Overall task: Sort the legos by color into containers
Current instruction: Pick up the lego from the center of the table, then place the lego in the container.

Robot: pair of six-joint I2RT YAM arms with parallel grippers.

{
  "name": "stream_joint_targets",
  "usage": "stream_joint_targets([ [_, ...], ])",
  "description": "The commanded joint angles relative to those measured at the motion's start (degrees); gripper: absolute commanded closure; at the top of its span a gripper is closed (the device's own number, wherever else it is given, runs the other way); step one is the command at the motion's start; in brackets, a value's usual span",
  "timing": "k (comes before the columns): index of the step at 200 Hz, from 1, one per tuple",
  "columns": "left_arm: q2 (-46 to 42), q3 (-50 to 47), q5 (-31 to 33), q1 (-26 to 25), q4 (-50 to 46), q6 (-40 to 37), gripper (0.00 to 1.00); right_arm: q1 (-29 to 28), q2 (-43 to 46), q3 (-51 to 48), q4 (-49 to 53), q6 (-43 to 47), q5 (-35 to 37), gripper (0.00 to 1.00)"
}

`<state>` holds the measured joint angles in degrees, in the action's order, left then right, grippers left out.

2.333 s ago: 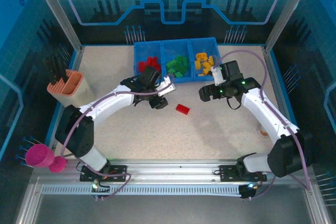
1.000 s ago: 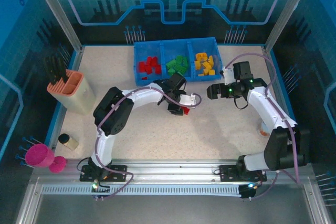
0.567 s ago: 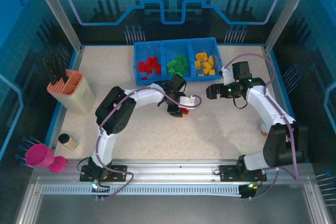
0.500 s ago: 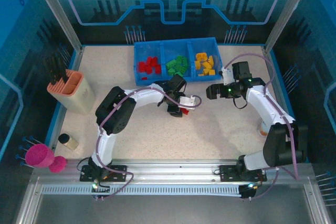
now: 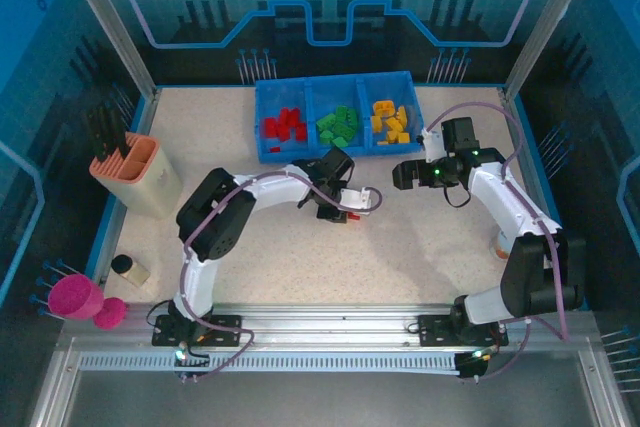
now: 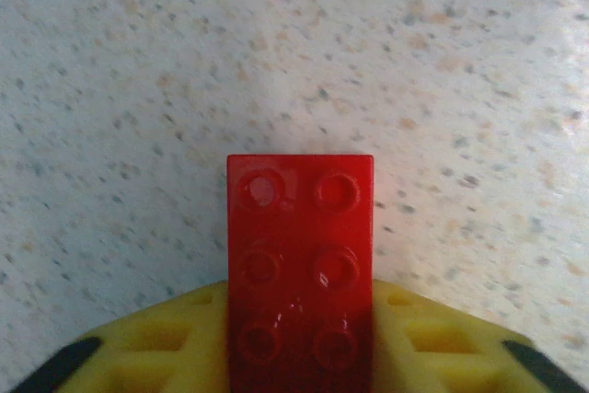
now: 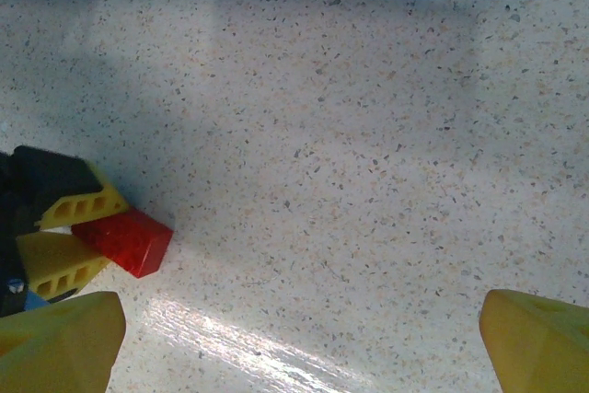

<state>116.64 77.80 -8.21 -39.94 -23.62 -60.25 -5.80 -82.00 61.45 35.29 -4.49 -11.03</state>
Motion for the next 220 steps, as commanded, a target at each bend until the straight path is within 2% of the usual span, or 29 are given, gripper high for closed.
stream_joint_targets([
  [1, -0.11, -4.51, 1.26, -1.32, -6.91, 1.74, 0.72, 0.86, 0.43, 0.27, 0.22, -0.45, -1.01, 0.00],
  [12, -0.66, -5.24, 1.44, -1.54, -6.28, 3.38, 0.75, 0.88, 0.51, 0.35, 0.22, -0.48, -1.17, 0.00],
  [41, -2.62, -3.12, 0.35, -1.13, -7.07, 10.67, 0.92, 0.87, 0.94, 0.59, 0.31, -0.51, -1.15, 0.00],
  [64, -6.27, 2.96, -2.94, 2.38, -10.92, 16.70, 0.91, 0.87, 1.14, 0.75, 0.40, -0.48, -1.14, 0.00],
  [93, -14.10, 5.80, 0.61, 6.28, -6.75, 16.95, 0.90, 0.88, 0.37, 1.18, 0.22, -0.98, -2.26, 0.00],
  [108, -15.63, 10.21, 1.01, 10.25, -6.37, 16.74, 0.89, 0.72, -0.09, 1.68, 0.31, -1.14, -2.98, 0.00],
  [137, -13.15, 20.81, 0.87, 17.62, -6.78, 19.48, 0.87, -0.16, 0.47, 1.92, 0.57, -1.35, -2.13, 0.00],
  [166, -8.47, 25.45, 7.01, 19.74, -2.00, 18.47, 0.84, -0.35, 0.57, 2.17, 0.69, -2.07, -0.81, 0.00],
  [195, -1.11, 33.57, 8.98, 22.58, -2.39, 23.24, 0.84, -0.70, 1.55, 2.10, 0.96, -2.45, 0.49, 0.00],
  [220, 5.37, 40.18, 13.30, 23.70, -3.27, 23.18, 0.84, -0.79, 2.26, 2.62, 2.34, -2.78, 2.39, 0.00],
])
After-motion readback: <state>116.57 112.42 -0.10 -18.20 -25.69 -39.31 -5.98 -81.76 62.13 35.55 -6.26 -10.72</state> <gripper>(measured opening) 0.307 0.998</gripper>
